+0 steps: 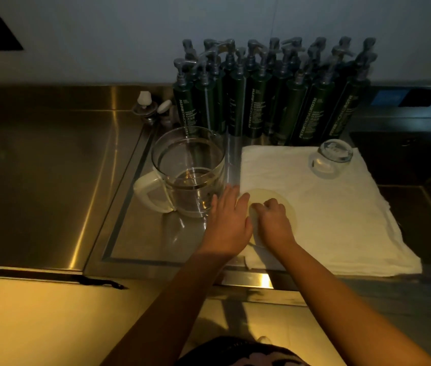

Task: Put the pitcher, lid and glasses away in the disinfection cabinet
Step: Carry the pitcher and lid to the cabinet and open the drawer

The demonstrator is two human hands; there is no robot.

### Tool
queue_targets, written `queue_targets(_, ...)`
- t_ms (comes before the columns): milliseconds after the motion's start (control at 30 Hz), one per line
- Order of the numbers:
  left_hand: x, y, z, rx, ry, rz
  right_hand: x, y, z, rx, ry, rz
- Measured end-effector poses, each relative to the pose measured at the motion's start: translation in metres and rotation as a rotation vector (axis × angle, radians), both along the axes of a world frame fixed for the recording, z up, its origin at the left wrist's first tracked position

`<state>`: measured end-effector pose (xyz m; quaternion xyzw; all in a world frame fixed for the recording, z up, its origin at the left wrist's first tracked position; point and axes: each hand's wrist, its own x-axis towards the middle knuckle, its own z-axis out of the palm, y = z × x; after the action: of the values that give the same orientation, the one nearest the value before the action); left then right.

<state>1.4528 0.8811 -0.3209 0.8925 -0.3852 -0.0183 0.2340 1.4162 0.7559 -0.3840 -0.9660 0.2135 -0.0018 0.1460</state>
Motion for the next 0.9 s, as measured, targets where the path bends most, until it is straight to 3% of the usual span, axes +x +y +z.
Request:
queue_targets(133,0.002,0.028,-0.004,-0.046,0.029,-0.024,0.003,0.014,0.000,-0.042,0.016,-0.071)
queue_targets(500,0.024,0.095,-0.008,-0.410,0.152,-0.078,0.005,0.070,0.012,-0.068,-0.106,-0.173)
queue_targets(700,0.040,0.132,0.008,-0.795,0.524,0.146,0.005,0.094,0.018,-0.086,-0.071,-0.199)
queue_targets(900,0.082,0.154,0.022,-1.050,0.891,0.432,0.005,0.105,0.015,-0.088,-0.080,-0.222)
